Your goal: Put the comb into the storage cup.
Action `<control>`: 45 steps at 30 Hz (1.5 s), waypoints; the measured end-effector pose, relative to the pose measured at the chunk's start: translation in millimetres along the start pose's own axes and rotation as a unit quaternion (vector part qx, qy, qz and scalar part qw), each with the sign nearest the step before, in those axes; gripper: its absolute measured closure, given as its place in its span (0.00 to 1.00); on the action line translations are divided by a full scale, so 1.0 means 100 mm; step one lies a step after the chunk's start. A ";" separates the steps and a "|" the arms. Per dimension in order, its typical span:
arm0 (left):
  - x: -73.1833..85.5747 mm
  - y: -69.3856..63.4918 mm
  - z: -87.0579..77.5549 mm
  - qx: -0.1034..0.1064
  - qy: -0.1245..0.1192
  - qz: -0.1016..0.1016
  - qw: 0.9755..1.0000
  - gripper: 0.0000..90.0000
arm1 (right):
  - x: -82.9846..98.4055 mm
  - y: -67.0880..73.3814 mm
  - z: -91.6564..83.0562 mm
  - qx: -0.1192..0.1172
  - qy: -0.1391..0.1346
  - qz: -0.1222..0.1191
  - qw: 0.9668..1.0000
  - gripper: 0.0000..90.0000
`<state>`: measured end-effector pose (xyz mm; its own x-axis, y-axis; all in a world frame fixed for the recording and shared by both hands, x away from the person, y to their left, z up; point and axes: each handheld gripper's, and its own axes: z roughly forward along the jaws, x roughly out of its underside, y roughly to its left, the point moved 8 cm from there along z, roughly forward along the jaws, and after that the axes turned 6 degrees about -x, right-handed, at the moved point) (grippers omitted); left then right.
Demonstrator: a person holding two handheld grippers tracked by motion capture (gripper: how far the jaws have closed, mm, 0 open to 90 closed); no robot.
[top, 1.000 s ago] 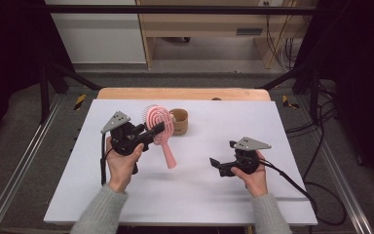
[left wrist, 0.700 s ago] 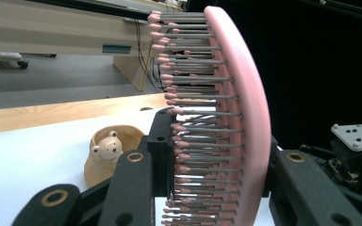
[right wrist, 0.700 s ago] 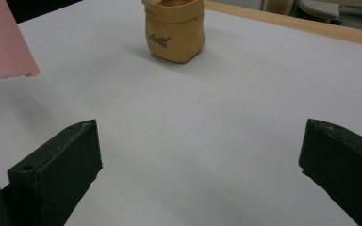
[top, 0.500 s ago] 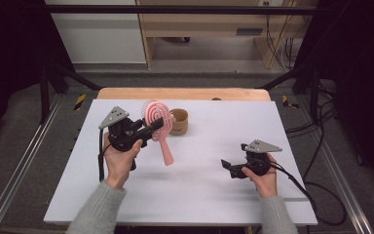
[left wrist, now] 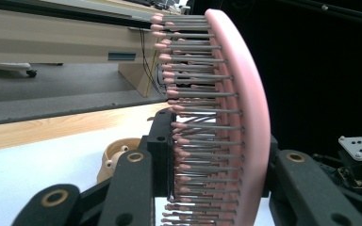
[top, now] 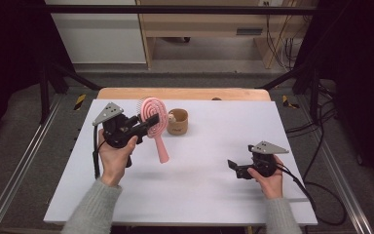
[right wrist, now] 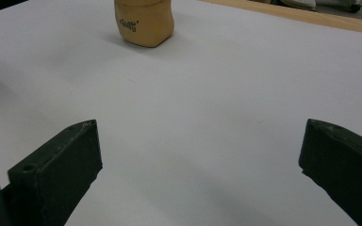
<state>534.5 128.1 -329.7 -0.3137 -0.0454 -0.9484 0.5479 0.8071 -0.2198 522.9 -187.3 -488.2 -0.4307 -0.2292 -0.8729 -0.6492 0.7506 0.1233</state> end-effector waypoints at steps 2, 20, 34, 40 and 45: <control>-0.01 0.01 0.00 -0.002 0.001 0.003 1.000 0.70 | 0.01 -0.01 -0.01 0.003 0.003 -0.001 1.000 0.00; -0.07 0.01 0.12 -0.011 0.002 0.016 1.000 0.70 | 0.05 -0.02 -0.07 -0.005 0.005 0.000 1.000 0.00; -0.18 -0.02 0.30 -0.014 -0.002 0.020 1.000 0.70 | 0.08 -0.06 -0.14 -0.008 0.004 0.001 1.000 0.00; -0.27 -0.01 0.39 -0.018 -0.006 0.019 1.000 0.70 | 0.08 -0.07 -0.17 -0.008 0.002 -0.001 1.000 0.00; -0.34 0.00 0.44 -0.020 -0.009 0.016 1.000 0.70 | 0.07 -0.08 -0.20 -0.010 -0.005 -0.001 1.000 0.00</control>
<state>579.1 103.7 -307.1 -0.2818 -0.0290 -0.9590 0.5254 0.8317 -0.1795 512.7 -207.2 -486.4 -0.4233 -0.2251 -0.8776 -0.6623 0.7378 0.1302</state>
